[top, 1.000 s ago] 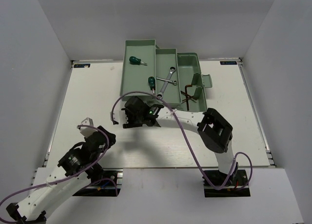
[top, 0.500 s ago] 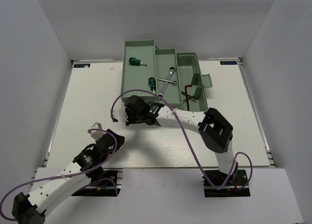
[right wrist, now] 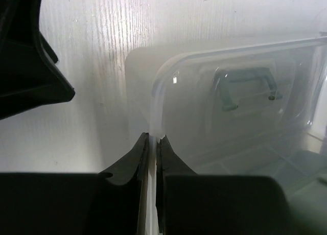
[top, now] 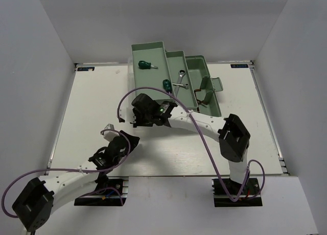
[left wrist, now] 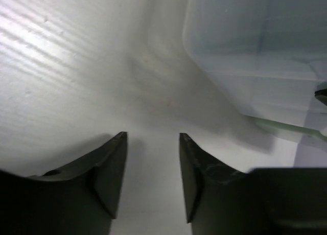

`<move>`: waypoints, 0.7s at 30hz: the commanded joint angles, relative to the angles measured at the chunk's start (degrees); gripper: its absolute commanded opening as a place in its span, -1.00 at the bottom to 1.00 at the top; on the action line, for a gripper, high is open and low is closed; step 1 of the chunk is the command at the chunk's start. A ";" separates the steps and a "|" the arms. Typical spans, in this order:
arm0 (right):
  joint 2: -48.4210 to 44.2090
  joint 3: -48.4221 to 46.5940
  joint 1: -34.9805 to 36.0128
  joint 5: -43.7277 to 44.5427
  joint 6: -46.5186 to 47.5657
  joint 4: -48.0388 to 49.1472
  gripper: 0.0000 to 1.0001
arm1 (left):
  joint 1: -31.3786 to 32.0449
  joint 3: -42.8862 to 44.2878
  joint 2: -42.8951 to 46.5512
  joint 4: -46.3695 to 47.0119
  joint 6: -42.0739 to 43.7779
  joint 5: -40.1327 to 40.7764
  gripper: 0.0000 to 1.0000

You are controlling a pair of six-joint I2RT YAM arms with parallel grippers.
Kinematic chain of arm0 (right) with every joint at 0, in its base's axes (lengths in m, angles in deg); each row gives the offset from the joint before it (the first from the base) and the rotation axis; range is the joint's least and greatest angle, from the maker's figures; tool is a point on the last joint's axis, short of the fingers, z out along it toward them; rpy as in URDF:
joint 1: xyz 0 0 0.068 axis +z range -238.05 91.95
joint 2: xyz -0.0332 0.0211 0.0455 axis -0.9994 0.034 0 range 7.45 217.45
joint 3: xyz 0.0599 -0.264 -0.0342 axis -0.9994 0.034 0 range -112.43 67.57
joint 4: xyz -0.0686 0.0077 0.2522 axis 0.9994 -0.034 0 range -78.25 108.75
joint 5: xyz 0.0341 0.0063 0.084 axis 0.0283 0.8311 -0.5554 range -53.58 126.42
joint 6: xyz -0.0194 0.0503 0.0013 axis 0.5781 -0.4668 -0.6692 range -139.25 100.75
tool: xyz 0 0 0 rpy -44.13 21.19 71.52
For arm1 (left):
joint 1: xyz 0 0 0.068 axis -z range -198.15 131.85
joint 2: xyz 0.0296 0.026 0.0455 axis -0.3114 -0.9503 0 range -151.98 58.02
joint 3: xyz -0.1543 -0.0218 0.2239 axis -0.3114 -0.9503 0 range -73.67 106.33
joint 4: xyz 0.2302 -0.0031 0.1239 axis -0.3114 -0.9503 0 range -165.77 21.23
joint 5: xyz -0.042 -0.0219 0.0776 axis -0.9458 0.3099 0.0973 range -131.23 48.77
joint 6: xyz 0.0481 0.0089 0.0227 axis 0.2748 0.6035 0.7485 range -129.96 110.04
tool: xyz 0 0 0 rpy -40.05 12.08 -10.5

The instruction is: Sort the tools into containers

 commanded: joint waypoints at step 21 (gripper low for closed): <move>-14.44 0.49 -0.29 -3.33 -2.38 2.52 -1.00 | -6.72 2.52 -36.30 54.85 4.53 4.00 -0.44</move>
